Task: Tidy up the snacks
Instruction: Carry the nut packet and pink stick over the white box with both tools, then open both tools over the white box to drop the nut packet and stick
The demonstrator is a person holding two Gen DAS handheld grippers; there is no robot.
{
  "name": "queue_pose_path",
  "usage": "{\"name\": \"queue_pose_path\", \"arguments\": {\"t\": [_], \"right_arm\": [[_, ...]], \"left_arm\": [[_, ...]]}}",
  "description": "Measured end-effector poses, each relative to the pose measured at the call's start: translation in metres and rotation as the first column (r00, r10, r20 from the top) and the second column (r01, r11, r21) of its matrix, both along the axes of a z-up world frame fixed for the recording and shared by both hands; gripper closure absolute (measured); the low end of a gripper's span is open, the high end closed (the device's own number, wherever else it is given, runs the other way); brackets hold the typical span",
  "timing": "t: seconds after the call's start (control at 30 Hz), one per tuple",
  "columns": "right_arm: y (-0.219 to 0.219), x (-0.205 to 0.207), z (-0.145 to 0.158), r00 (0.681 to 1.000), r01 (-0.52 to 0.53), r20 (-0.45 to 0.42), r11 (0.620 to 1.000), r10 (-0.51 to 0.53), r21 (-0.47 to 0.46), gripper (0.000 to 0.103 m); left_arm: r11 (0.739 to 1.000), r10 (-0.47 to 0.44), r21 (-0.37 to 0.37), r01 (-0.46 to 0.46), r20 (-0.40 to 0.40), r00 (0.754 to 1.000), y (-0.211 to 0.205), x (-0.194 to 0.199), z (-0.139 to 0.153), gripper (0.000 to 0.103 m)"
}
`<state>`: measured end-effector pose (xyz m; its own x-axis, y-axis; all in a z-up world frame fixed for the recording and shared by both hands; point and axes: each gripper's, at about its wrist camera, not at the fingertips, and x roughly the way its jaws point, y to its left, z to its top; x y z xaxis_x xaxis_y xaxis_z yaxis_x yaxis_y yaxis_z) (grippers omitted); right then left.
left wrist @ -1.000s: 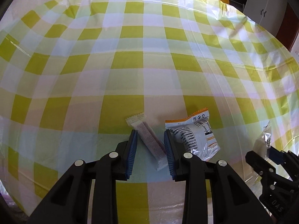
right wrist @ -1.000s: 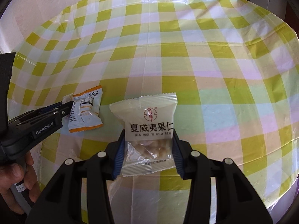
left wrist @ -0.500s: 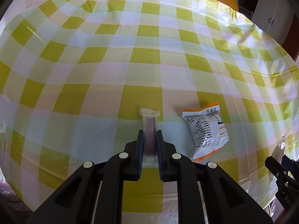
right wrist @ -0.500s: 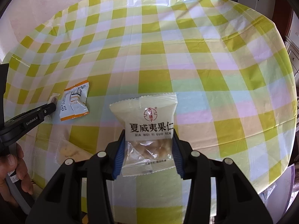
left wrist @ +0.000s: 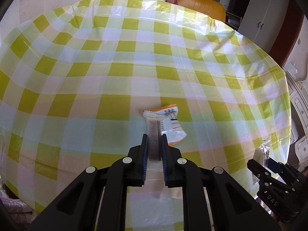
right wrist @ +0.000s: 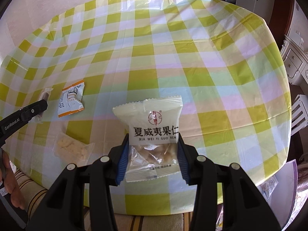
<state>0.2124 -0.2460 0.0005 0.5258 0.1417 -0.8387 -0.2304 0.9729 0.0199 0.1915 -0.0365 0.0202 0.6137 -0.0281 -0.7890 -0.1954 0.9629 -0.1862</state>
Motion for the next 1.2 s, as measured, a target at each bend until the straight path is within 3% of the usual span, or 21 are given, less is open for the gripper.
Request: {"name": "queue_pose_path", "arguments": {"t": [0.27,0.57,0.7,0.87,1.03,1.2], "right_arm": [[-0.045,-0.018,0.002,0.997,0.072,0.002,0.997,-0.072,0.000,0.058],[-0.120,-0.038,-0.002,0.981,0.196,-0.002,0.980,-0.196,-0.024,0.058],[-0.157,-0.046,-0.010,0.965,0.261,-0.016,0.965,-0.262,-0.034,0.058],[-0.199,-0.057,-0.020,0.940,0.337,-0.031,0.940,-0.339,-0.046,0.058],[-0.229,-0.068,-0.029,0.921,0.385,-0.046,0.921,-0.388,-0.058,0.058],[-0.253,-0.080,-0.037,0.900,0.428,-0.060,0.902,-0.432,-0.062,0.058]], "left_arm": [[0.980,-0.186,-0.073,0.186,0.003,0.983,-0.070,-0.013,0.007,0.090],[0.920,-0.374,-0.137,0.368,-0.024,0.927,-0.145,-0.024,0.002,0.090],[0.880,-0.455,-0.173,0.442,-0.042,0.889,-0.178,-0.028,-0.001,0.089],[0.816,-0.560,-0.224,0.533,-0.073,0.825,-0.222,-0.032,-0.009,0.089],[0.755,-0.648,-0.212,0.620,-0.101,0.755,-0.265,-0.042,-0.014,0.089],[0.713,-0.699,-0.201,0.672,-0.122,0.705,-0.293,-0.051,-0.017,0.089]]}}
